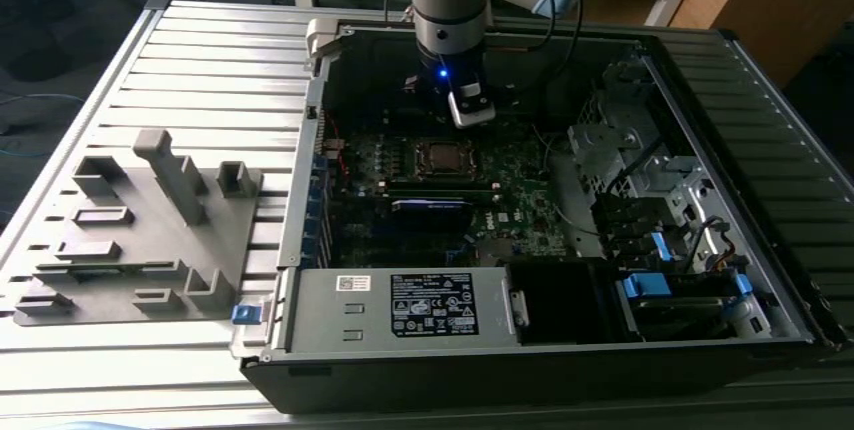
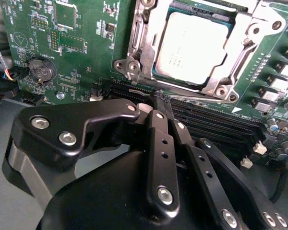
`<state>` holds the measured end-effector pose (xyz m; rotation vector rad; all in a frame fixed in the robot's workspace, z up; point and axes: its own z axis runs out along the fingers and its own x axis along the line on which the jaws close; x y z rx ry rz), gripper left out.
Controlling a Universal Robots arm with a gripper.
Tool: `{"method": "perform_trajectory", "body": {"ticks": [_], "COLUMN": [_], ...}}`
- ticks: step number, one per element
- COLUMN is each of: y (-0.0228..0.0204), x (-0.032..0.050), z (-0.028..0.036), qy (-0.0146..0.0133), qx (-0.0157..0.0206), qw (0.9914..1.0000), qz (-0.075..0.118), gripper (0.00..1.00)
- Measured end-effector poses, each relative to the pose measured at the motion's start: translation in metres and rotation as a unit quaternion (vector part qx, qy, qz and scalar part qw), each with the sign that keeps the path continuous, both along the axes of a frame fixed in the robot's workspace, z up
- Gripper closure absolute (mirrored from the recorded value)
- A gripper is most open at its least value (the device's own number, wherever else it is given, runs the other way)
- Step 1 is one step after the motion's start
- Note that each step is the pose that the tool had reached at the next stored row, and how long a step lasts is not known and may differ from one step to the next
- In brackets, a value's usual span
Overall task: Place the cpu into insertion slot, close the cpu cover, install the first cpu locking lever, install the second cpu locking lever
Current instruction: 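Install the first cpu locking lever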
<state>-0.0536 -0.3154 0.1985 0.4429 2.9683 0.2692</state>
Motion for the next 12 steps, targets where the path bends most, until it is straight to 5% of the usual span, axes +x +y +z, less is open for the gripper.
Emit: {"method": "perform_trajectory", "body": {"ticks": [12], "y": [-0.0002], "x": [-0.0001], "z": [-0.0010], "qy": [-0.0001], "qx": [-0.0012], "qw": [1.00000], "qz": [-0.002], "gripper": [0.89]}}
